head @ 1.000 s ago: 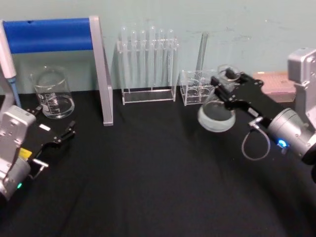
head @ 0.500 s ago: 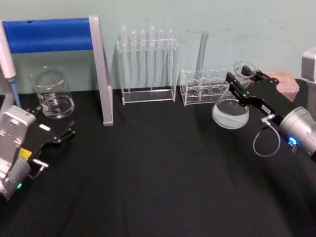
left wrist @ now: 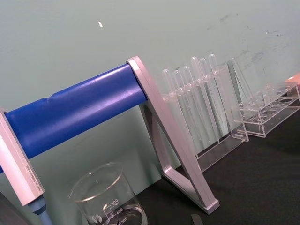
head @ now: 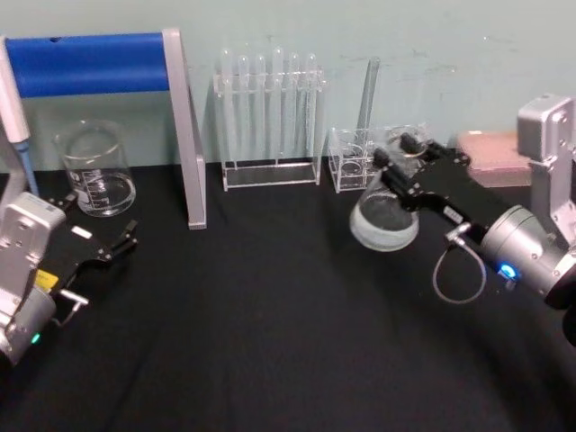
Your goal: Grasp the erlenmeyer flask with one hand, shake it three times, then place it back.
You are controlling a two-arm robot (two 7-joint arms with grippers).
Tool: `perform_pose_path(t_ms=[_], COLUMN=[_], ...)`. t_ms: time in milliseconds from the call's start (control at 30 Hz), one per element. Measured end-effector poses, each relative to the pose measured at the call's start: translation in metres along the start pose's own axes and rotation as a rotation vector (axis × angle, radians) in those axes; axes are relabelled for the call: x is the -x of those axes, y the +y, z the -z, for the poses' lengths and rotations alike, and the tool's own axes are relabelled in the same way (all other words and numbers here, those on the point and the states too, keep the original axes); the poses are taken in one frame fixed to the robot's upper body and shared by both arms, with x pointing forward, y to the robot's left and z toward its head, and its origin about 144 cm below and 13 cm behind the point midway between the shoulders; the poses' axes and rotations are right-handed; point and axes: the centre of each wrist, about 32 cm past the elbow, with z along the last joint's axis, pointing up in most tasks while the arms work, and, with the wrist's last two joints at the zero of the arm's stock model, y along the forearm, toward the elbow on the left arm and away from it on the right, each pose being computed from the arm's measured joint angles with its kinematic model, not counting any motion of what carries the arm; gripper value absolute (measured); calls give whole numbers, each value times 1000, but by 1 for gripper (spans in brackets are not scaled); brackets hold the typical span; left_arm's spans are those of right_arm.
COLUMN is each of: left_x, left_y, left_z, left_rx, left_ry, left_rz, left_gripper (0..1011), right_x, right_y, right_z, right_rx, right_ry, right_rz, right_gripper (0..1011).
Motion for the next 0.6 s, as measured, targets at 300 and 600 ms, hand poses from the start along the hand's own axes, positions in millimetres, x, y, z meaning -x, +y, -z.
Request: perform_pose_path(t_ms=[300,600], left_x=[0,0], left_y=[0,0], left_z=[0,0], left_rx=[0,0], left_ry=[0,0], left_rz=[0,0], left_gripper=[1001,1001], right_x=[25,51], right_y=[4,10], right_z=[0,1], right_rx=[2,10], right_ry=[16,17], right_rz=[-148,-292], right_gripper=[449,449])
